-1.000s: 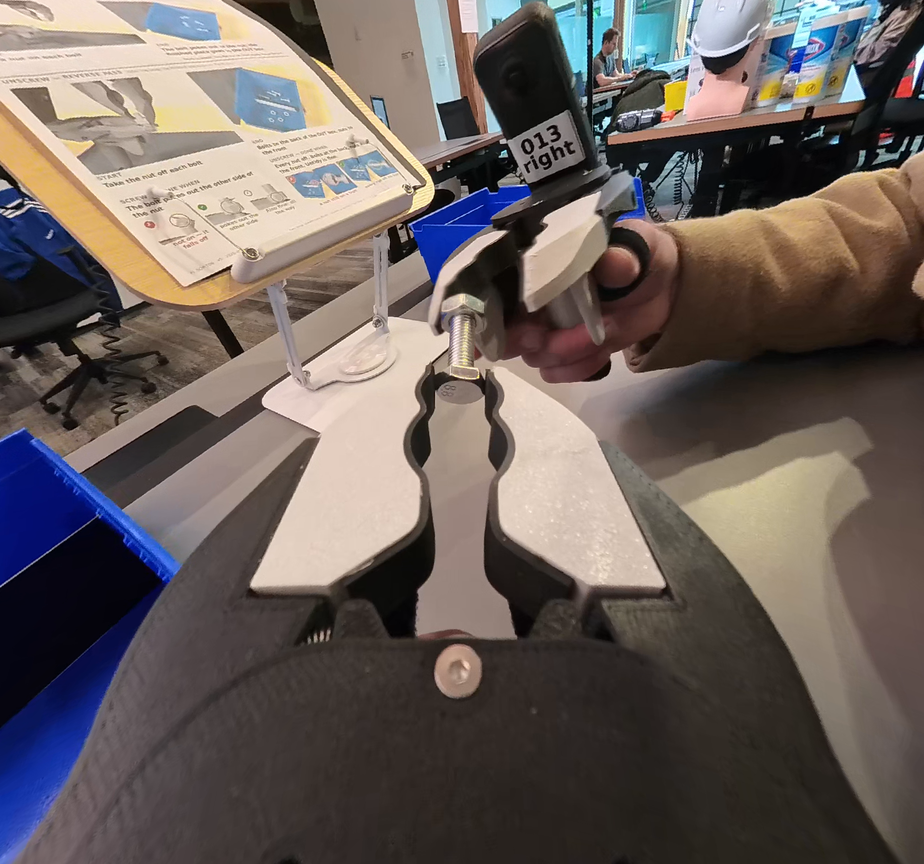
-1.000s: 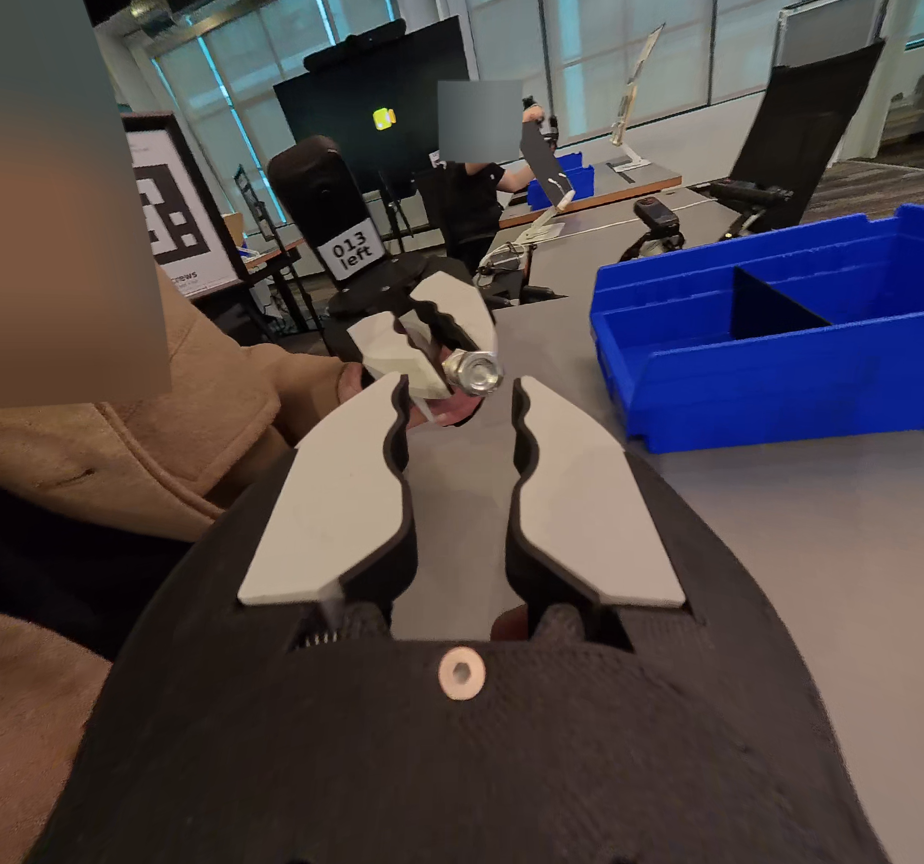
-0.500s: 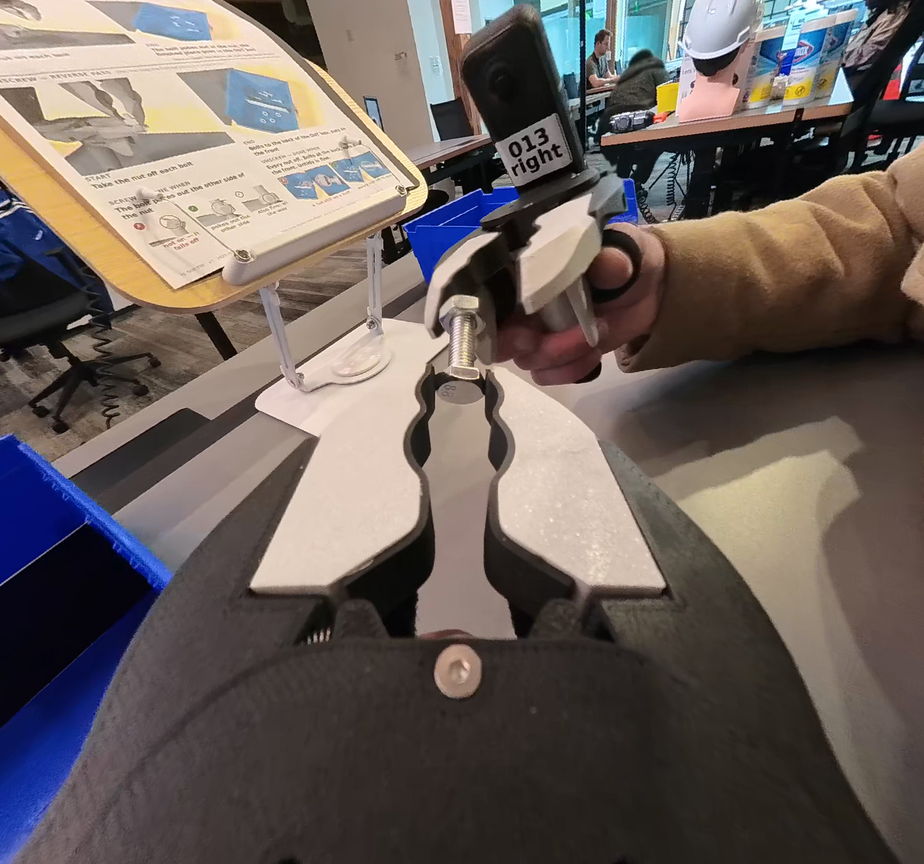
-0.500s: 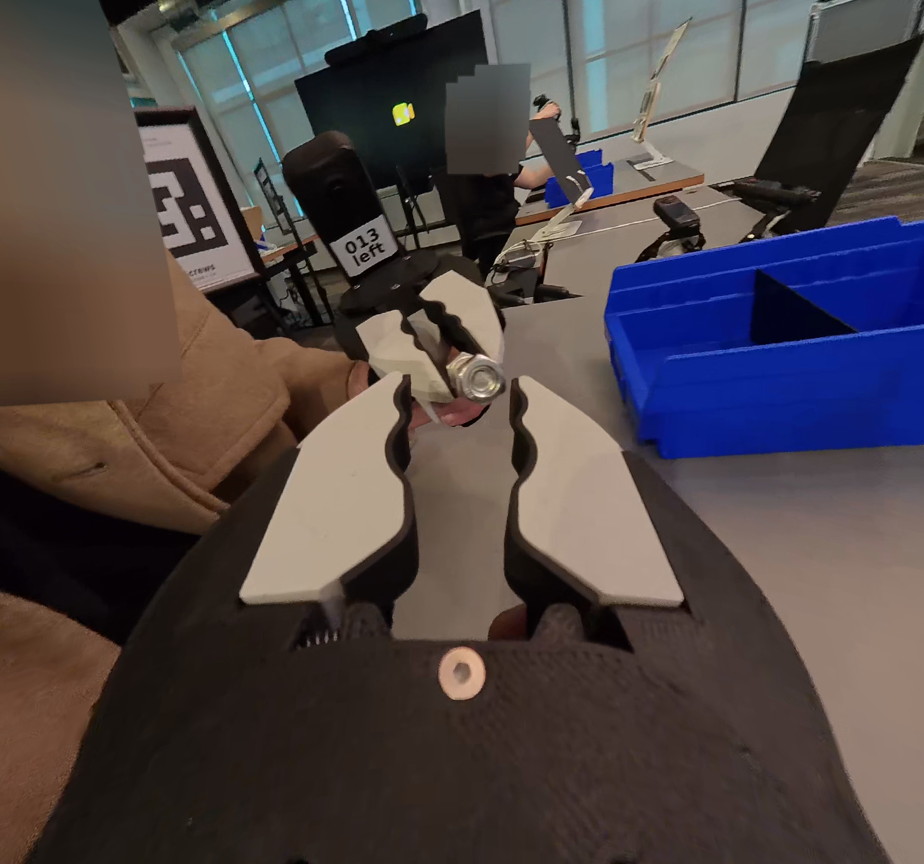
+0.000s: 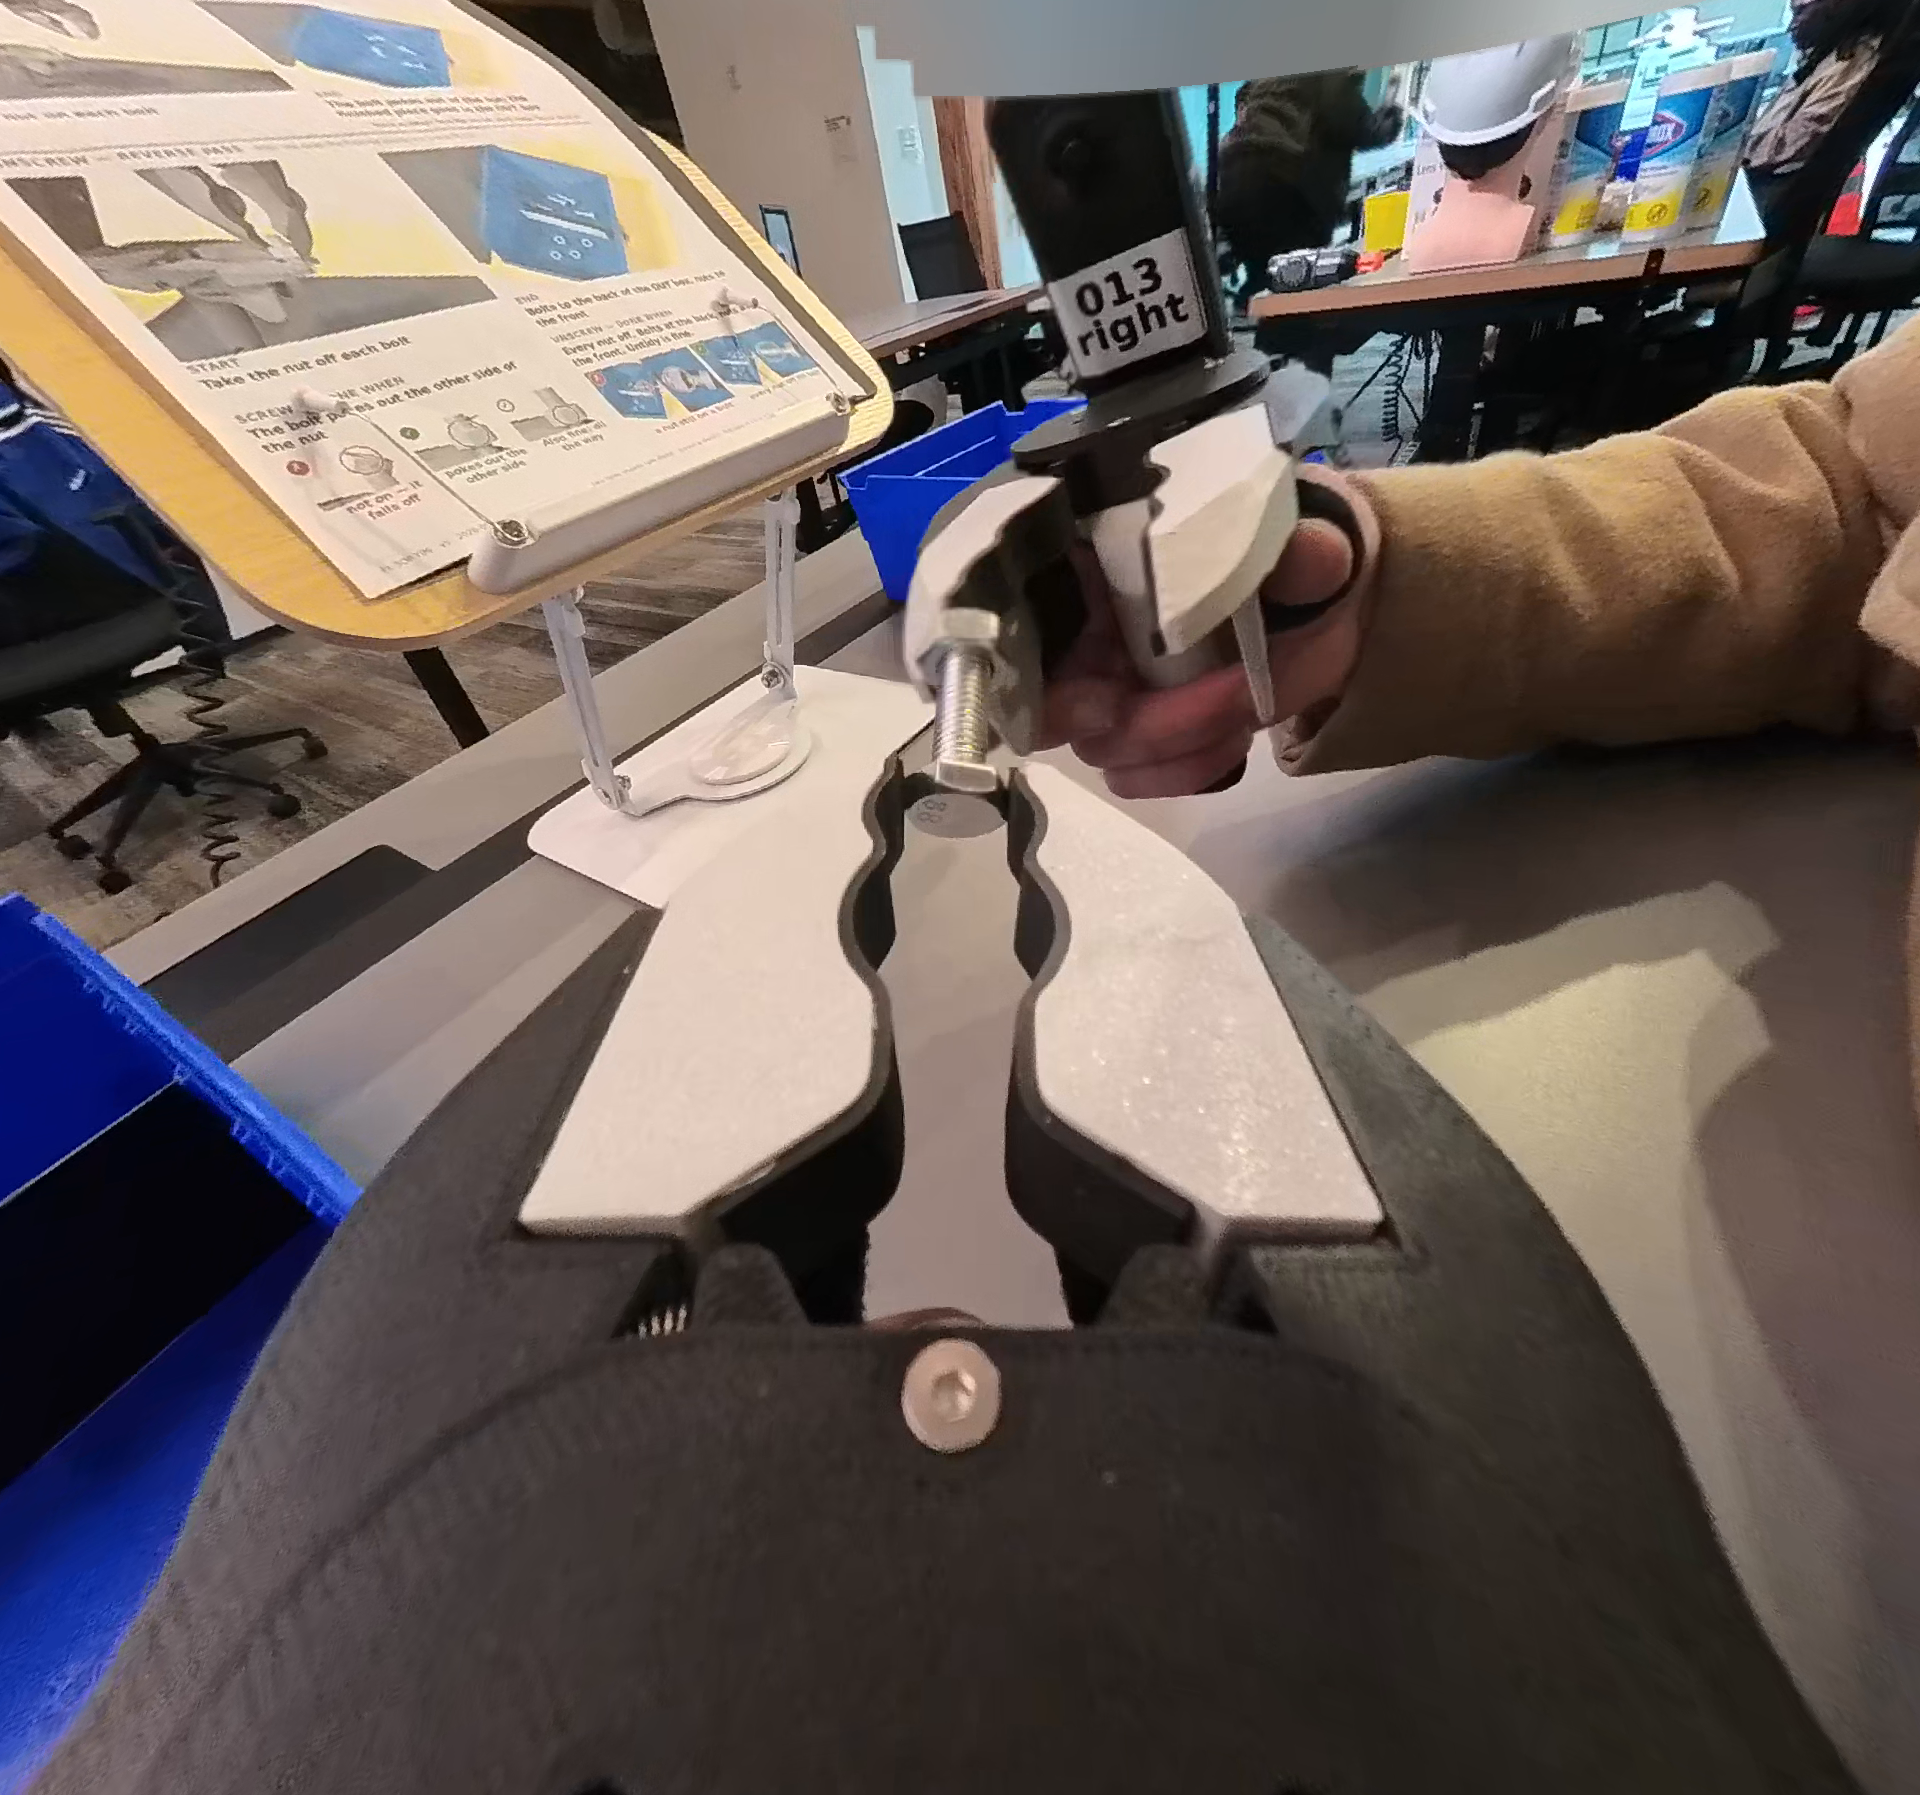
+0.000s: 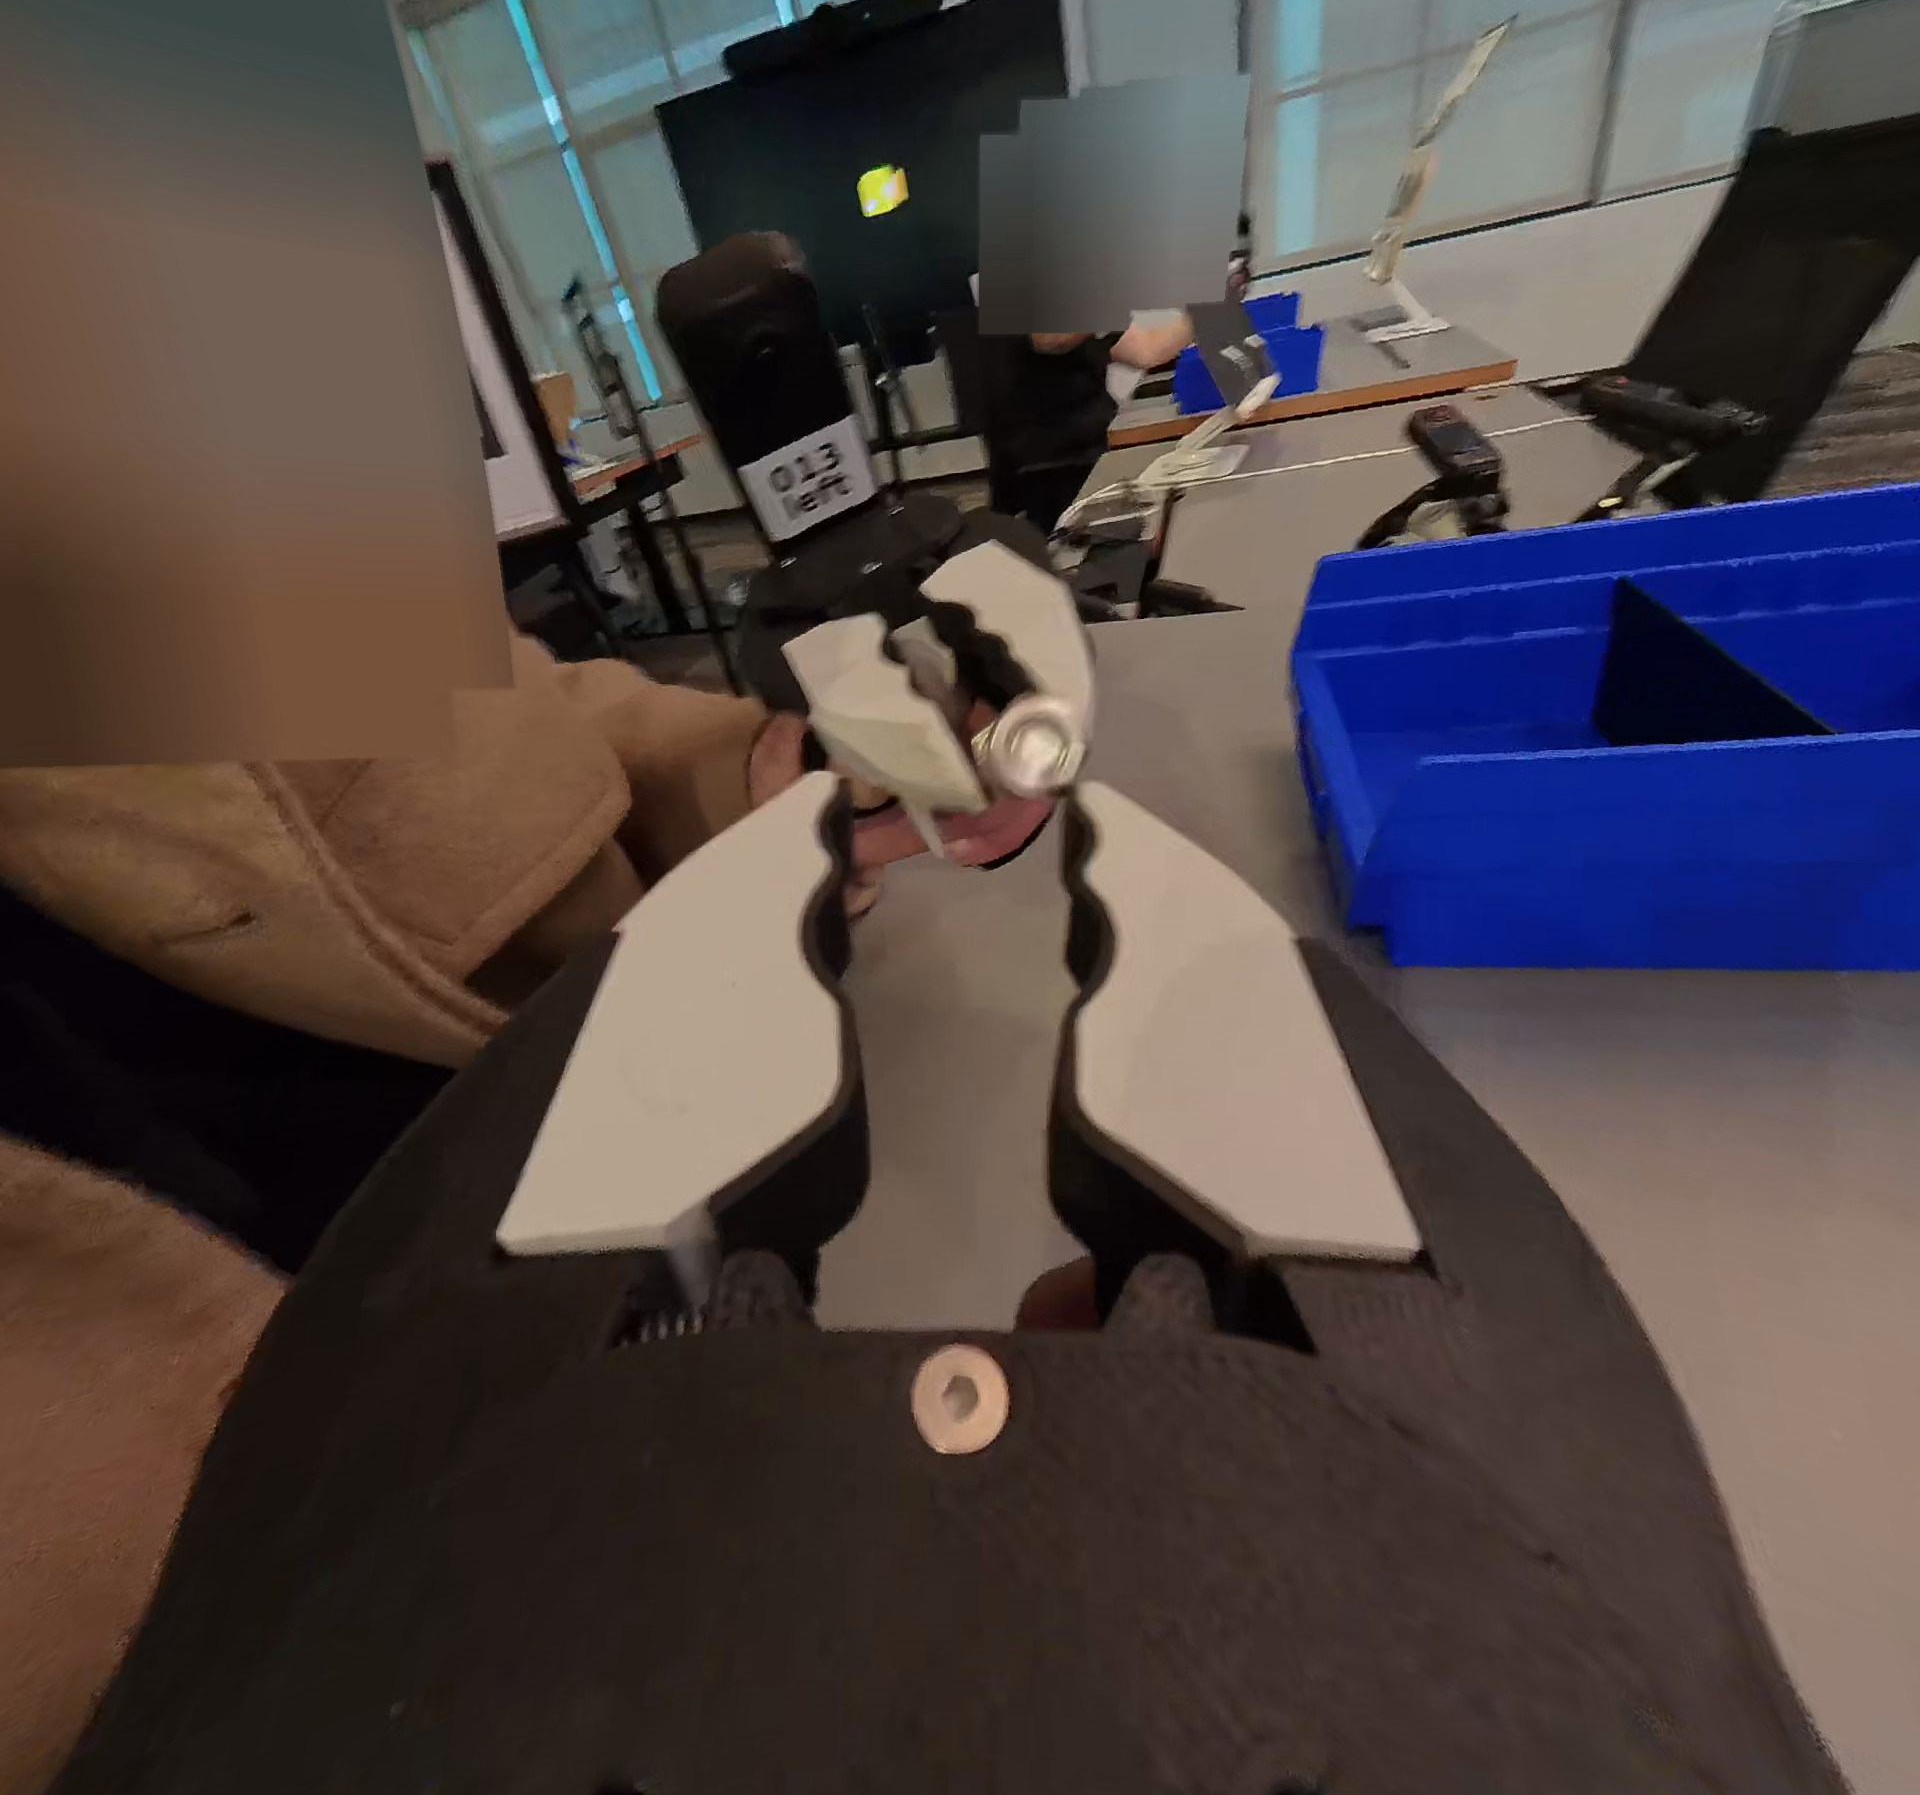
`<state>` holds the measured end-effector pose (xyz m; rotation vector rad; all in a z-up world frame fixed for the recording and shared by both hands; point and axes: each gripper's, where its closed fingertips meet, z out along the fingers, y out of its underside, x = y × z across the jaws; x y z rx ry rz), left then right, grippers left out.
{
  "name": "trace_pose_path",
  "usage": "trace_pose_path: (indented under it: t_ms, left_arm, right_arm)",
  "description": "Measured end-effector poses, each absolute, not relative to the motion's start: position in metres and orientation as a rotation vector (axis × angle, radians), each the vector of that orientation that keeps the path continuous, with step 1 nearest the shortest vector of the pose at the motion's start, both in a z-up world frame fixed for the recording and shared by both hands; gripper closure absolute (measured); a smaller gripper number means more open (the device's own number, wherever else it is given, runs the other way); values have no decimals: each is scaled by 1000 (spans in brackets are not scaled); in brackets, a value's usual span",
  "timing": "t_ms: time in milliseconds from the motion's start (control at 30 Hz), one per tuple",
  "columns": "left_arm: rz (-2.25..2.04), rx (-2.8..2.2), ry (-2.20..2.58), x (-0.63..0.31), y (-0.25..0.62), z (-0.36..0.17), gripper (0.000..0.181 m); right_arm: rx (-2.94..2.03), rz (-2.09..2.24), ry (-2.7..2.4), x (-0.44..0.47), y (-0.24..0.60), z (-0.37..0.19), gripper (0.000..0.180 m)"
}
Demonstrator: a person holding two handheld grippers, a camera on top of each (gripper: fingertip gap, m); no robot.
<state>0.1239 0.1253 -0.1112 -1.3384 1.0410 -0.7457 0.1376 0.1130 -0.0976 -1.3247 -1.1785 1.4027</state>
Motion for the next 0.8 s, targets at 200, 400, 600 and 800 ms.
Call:
trace_pose_path:
  t_ms: [200, 400, 600, 800]
  left_arm:
    - [-776, -1331, 1021, 121, 125, -107, 163]
    - [-766, -1341, 1026, 123, 126, -111, 163]
    - [-778, -1335, 1020, 121, 126, -108, 163]
    - [-784, -1339, 1030, 125, 125, -112, 163]
  right_arm:
    - [-1342, 1405, -1207, 144, 118, -99, 152]
    - [-1322, 1442, -1233, 138, 109, -99, 154]
    - [-1342, 1452, -1231, 141, 113, -101, 155]
    - [-1331, 1474, -1201, 135, 111, -101, 145]
